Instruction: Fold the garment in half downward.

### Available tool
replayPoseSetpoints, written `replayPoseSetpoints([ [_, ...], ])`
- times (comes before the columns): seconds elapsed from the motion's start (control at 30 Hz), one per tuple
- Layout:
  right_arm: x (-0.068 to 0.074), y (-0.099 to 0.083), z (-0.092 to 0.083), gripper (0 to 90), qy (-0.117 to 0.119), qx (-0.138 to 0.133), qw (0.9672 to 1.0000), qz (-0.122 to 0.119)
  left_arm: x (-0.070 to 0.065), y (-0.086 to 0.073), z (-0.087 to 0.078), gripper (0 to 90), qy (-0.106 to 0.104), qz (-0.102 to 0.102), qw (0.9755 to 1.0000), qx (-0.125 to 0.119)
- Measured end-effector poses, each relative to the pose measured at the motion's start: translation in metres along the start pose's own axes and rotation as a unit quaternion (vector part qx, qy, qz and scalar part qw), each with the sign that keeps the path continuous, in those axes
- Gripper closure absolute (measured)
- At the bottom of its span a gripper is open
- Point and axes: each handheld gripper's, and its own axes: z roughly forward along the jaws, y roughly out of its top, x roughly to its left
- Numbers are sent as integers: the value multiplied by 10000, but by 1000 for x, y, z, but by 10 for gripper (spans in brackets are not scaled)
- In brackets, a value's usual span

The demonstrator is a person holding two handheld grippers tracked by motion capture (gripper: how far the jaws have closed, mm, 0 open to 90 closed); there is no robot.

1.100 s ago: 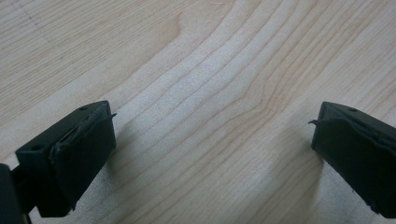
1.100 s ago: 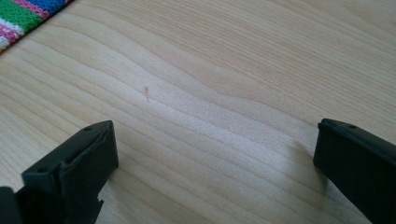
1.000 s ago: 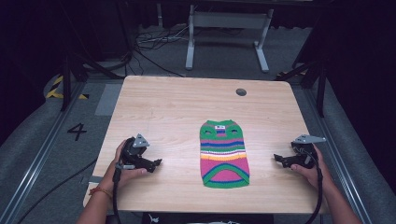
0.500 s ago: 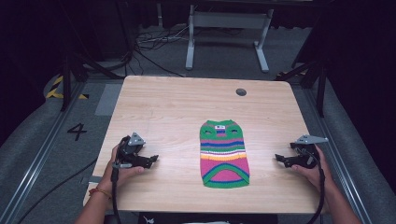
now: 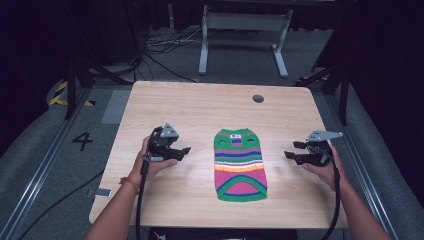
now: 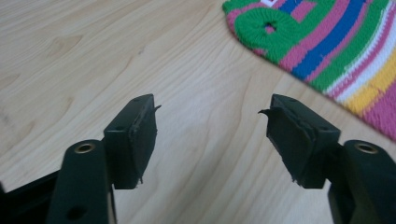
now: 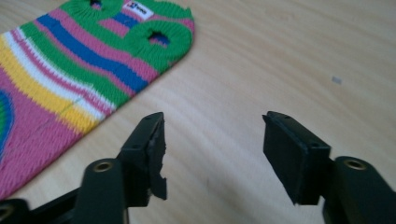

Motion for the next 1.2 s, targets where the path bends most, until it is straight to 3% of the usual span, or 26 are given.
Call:
replayPoseSetpoints([
  [0.07, 2, 21, 11, 469, 63, -68, 9999, -144, -1, 13, 13, 382, -81, 19, 9999, -78],
  [0.27, 3, 47, 32, 512, 183, -8, 9993, -317, -1, 34, 35, 423, -100, 115, 9999, -66],
  [0.43, 3, 65, 52, 547, 322, 30, 9989, -351, -2, 50, 58, 557, -220, 186, 9996, -9],
  [0.5, 3, 76, 68, 574, 377, 45, 9986, -372, -3, 57, 70, 570, -276, 149, 9995, -14],
  [0.53, 3, 78, 72, 570, 384, 81, 9985, -390, -3, 59, 72, 585, -257, 182, 9995, -37],
  [0.63, 5, 82, 85, 573, 456, 197, 9979, -413, -3, 67, 87, 597, -370, 35, 9993, 5],
  [0.77, 7, 88, 101, 575, 467, 292, 9974, -463, -4, 71, 105, 622, -418, -11, 9989, 197],
  [0.9, 7, 91, 111, 575, 503, 358, 9972, -427, -5, 73, 114, 623, -457, -81, 9987, 220],
  [0.97, 6, 92, 120, 581, 535, 427, 9970, -353, -6, 76, 121, 608, -417, -95, 9987, 280],
  [1.03, 6, 92, 125, 590, 527, 470, 9970, -309, -8, 79, 129, 566, -219, -13, 9989, 417],
  [1.07, 6, 92, 125, 590, 527, 470, 9970, -309, -8, 79, 129, 520, -219, -13, 9989, 417],
  [1.2, 3, 88, 136, 626, 540, 569, 9968, -179, -9, 82, 136, 538, -343, -63, 9986, 401],
])
